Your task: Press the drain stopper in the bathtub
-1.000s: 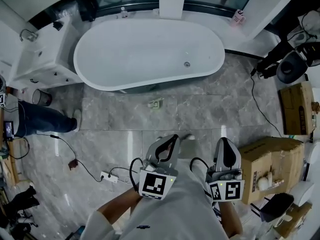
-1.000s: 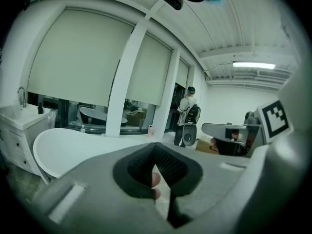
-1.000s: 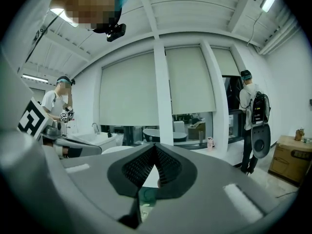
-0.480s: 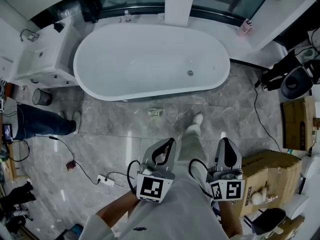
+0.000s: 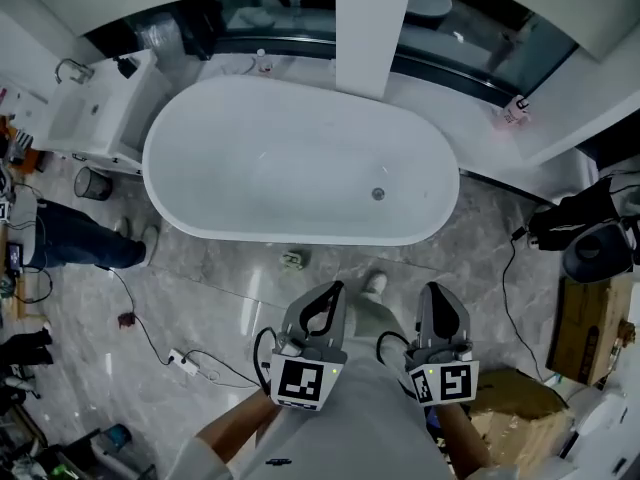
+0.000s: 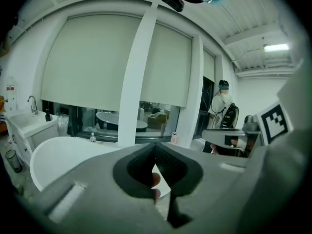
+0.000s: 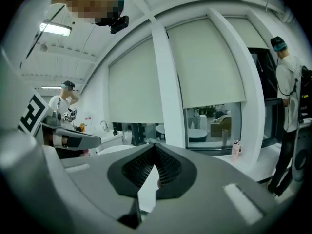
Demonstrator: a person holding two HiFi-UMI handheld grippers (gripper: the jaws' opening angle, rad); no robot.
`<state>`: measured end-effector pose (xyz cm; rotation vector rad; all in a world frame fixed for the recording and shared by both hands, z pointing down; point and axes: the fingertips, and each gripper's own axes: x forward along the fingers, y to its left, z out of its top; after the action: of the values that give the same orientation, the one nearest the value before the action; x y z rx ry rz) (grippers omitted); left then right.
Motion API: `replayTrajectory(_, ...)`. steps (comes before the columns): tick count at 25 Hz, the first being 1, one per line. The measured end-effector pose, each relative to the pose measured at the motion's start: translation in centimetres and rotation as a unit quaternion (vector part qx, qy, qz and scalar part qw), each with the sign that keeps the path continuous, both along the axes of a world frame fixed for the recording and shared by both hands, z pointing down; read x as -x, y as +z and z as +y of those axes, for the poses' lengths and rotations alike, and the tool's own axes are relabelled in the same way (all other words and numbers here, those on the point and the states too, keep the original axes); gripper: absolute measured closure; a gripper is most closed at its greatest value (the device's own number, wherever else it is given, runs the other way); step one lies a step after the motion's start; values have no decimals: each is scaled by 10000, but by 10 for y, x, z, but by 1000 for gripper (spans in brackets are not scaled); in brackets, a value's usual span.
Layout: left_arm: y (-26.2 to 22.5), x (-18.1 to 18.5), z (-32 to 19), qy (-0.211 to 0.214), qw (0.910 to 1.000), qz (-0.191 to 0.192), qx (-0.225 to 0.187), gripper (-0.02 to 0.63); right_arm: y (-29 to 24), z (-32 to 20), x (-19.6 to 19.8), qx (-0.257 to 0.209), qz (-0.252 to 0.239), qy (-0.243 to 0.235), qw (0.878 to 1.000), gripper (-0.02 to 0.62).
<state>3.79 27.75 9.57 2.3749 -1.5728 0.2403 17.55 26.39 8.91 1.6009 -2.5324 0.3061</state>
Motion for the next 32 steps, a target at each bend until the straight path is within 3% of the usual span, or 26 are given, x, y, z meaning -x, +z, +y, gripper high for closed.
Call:
replayTrajectory(3,4,-36,-33,-168,9997,-137,100,607,0,-42,-32,-44,-2,-173,9998,595)
replayTrajectory(6,1,-61,-63,-357,9993,-42,55,607,7,-77,-52,98,-256,-388,9989,592)
replayTrajectory(11,27,-76,-85,-198,9977,-156,636,607,17,-107,-45,193,-210,-793,9964,592)
replayTrajectory(19,35,-65,-145,-165,9976,-34,672,607,22,-162,-23,409,-84,-897,9951,592)
replayTrajectory(22,31,-50,-175,-167,9984,20,535,607,24,-187,-10,458,-7,-875,9951,592)
replayTrajectory(32,56,4,-229,-343,9967,362,647,607,43,-241,52,631,349,-1068,9917,592)
